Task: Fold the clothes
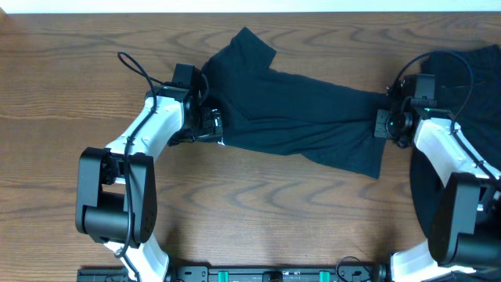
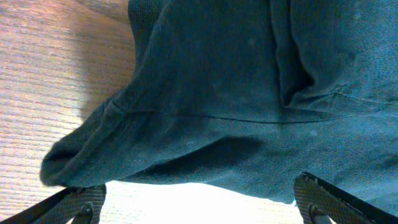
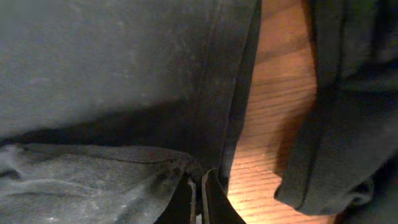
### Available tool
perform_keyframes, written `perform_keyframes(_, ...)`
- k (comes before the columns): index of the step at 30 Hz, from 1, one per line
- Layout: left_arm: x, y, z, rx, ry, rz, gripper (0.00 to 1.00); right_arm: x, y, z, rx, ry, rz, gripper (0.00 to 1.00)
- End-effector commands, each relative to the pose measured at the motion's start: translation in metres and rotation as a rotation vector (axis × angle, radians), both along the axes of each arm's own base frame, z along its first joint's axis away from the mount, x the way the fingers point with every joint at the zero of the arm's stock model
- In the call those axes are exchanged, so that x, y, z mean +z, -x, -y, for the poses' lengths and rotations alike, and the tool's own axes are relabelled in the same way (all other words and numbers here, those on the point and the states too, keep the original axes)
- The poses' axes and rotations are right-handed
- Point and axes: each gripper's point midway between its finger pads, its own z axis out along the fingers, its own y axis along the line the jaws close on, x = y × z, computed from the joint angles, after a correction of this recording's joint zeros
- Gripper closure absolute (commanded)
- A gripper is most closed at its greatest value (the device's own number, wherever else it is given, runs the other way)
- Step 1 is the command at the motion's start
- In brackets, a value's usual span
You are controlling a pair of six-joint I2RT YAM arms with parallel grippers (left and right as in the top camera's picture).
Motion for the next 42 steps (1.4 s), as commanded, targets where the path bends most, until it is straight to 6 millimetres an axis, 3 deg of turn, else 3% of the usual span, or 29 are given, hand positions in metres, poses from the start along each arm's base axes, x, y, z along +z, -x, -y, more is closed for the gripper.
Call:
perform_keyframes(1,-0.004,0.002,-0.003,0.005,-0.010,-0.010,0.02,-0.027,0.006,0.004,0.001,0.009,-0.064,0.99)
perform_keyframes(4,-0.004,0.002,-0.003,0.005,-0.010,-0.010,0.02,-0.045,0.005,0.006,-0.003,0.018,-0.088,0.97)
perform_keyframes(7,-0.004,0.002,-0.003,0.005,-0.010,-0.010,0.02,-0.044,0.002,0.008,-0.005,0.024,-0.077,0.92)
perform_keyframes(12,-0.004,0.002,-0.003,0.005,-0.010,-0.010,0.02,0.006,-0.011,0.009,-0.008,0.035,0.031,0.73)
perform_keyframes(13,-0.004,0.002,-0.003,0.005,-0.010,-0.010,0.02,0.018,-0.011,0.009,-0.012,0.035,0.056,0.61)
perform_keyframes(14,-0.004,0.002,-0.003,0.005,-0.010,-0.010,0.02,0.032,-0.010,0.009,-0.015,0.037,0.084,0.43)
perform_keyframes(15,-0.004,0.002,-0.003,0.005,-0.010,-0.010,0.02,0.045,-0.009,0.009,-0.016,0.040,0.109,0.16)
perform_keyframes(16,-0.004,0.002,-0.003,0.005,-0.010,-0.010,0.02,0.059,-0.007,0.008,-0.015,0.043,0.139,0.01)
perform_keyframes(20,-0.004,0.002,-0.003,0.005,-0.010,-0.010,0.02,0.105,0.004,0.007,-0.021,0.050,0.231,0.01)
perform_keyframes(24,-0.004,0.002,-0.003,0.005,-0.010,-0.010,0.02,0.129,0.022,0.004,-0.089,0.010,0.262,0.01)
perform_keyframes(30,-0.002,-0.008,-0.004,0.008,-0.020,0.030,0.02,0.121,0.045,-0.024,-0.027,-0.131,0.176,0.01)
perform_keyframes(35,-0.002,-0.001,0.000,0.004,0.004,0.000,0.02,0.115,0.053,-0.026,-0.026,-0.144,0.135,0.01)
perform_keyframes(39,0.026,-0.007,-0.011,0.171,0.047,0.018,0.02,0.114,0.054,-0.027,-0.025,-0.146,0.131,0.01)
perform_keyframes(42,0.057,-0.012,-0.028,0.311,0.106,0.080,0.02,0.114,0.054,-0.027,-0.025,-0.145,0.131,0.01)
